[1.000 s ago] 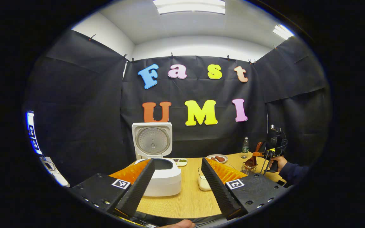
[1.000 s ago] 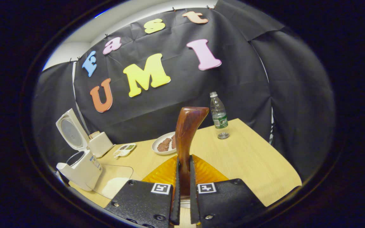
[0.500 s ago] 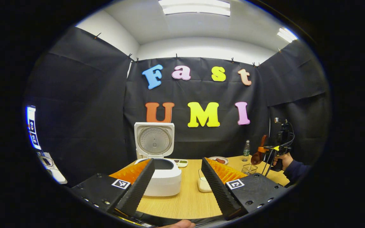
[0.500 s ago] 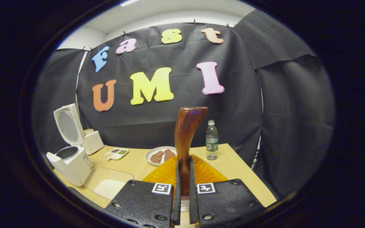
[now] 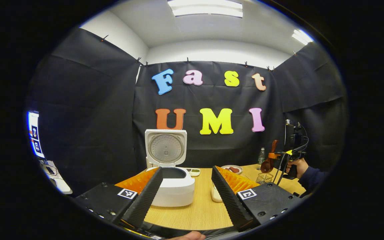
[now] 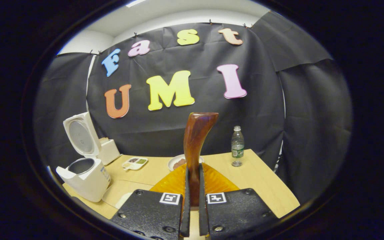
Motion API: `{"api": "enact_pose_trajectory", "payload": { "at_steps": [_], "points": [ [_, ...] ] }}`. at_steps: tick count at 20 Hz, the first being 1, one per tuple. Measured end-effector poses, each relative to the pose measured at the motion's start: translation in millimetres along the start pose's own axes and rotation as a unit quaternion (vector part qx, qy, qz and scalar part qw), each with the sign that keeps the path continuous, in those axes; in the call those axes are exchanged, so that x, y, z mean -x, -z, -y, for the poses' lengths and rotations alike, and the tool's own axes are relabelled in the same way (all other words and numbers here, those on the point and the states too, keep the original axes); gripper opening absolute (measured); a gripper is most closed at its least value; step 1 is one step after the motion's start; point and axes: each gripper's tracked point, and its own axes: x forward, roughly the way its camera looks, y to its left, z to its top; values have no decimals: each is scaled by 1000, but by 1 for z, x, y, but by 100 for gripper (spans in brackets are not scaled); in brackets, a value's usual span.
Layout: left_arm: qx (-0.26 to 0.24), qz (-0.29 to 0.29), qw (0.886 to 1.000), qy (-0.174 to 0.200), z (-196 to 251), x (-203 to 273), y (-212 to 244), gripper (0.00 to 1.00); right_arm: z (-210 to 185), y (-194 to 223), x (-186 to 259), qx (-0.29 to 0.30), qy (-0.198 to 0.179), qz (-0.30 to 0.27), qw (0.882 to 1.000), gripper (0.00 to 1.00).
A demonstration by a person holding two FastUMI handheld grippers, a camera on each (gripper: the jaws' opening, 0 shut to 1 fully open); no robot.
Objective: Close the left gripper, press the button to open the rice cooker; take a wooden spoon from the chopstick holder with the right hand, scoop a spoonful of rice and pour it into the rice cooker, then put the wooden spoon back into the chopstick holder.
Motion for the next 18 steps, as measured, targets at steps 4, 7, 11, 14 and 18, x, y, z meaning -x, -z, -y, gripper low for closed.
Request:
{"api": "enact_pose_trajectory", "payload": {
  "at_steps": [4, 7, 11, 14, 18],
  "points": [
    [7, -8, 1000, -8, -13, -2, 6, 94, -40, -1, 3, 2, -22, 3, 1000, 16],
    [13, -8, 1000, -15, -20, 0, 2, 94, -76, 3, 3, 5, -40, 2, 999, 16],
    [2, 10, 1000, -15, -26, 0, -18, 94, -118, 24, -7, 16, -53, -4, 998, 16],
    [2, 25, 1000, -10, -25, 4, -29, 94, -138, 53, -22, 21, -49, -10, 999, 15],
    [-8, 23, 1000, -12, -31, 6, -25, 94, -151, 92, -43, 35, -8, -10, 999, 16]
  ]
}}
